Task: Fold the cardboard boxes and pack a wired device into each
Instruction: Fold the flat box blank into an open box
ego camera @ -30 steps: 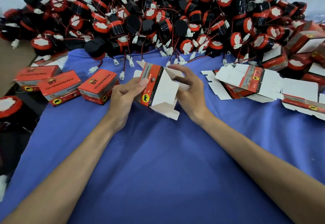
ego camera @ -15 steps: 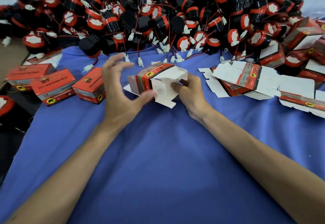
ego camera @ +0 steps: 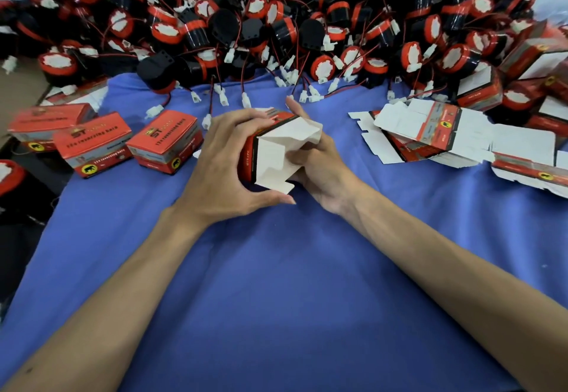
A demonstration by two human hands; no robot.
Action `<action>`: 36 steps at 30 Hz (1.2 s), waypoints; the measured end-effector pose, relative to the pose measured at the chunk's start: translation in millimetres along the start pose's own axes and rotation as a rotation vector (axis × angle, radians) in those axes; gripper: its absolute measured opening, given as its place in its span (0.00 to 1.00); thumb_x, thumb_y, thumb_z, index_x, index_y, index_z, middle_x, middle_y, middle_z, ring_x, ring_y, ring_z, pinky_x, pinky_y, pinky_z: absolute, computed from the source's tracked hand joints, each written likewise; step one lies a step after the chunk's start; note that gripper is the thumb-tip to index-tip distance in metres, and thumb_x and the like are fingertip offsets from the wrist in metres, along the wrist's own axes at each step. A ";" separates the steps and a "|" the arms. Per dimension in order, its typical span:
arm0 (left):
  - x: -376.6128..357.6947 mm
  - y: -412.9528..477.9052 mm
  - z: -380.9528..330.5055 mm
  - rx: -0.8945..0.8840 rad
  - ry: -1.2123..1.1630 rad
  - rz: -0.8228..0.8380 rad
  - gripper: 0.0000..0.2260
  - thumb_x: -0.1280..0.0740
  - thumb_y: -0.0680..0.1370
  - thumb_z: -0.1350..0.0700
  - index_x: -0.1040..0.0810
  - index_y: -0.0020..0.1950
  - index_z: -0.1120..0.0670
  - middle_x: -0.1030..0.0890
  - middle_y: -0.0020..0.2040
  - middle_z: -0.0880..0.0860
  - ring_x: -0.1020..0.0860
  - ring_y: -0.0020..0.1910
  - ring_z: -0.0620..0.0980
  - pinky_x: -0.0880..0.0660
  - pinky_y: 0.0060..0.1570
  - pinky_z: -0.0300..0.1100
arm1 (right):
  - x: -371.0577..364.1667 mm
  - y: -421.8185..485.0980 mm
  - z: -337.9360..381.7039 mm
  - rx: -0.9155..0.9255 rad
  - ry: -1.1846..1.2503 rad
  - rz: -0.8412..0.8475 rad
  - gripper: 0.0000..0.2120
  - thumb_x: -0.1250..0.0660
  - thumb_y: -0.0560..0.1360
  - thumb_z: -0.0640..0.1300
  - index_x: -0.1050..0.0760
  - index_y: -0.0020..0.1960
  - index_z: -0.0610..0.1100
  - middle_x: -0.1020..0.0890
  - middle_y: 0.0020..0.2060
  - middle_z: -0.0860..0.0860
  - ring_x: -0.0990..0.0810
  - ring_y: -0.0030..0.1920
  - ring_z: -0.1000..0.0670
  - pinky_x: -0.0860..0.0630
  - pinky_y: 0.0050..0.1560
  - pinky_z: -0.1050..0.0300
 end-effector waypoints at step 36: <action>19.9 -13.1 25.4 0.257 -0.488 -0.397 0.08 0.44 0.80 0.56 0.28 0.55 0.50 0.23 0.53 0.44 0.25 0.56 0.51 0.28 0.57 0.63 | -21.1 -17.0 18.8 0.329 -0.383 0.223 0.20 0.39 0.75 0.56 0.33 0.67 0.62 0.31 0.67 0.62 0.35 0.70 0.55 0.31 0.64 0.52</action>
Point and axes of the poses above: each hand's wrist, its own y-axis towards the middle knuckle, its own x-axis out of the back of the hand, z = x × y, the point moved 7 cm from there along y, towards the middle knuckle
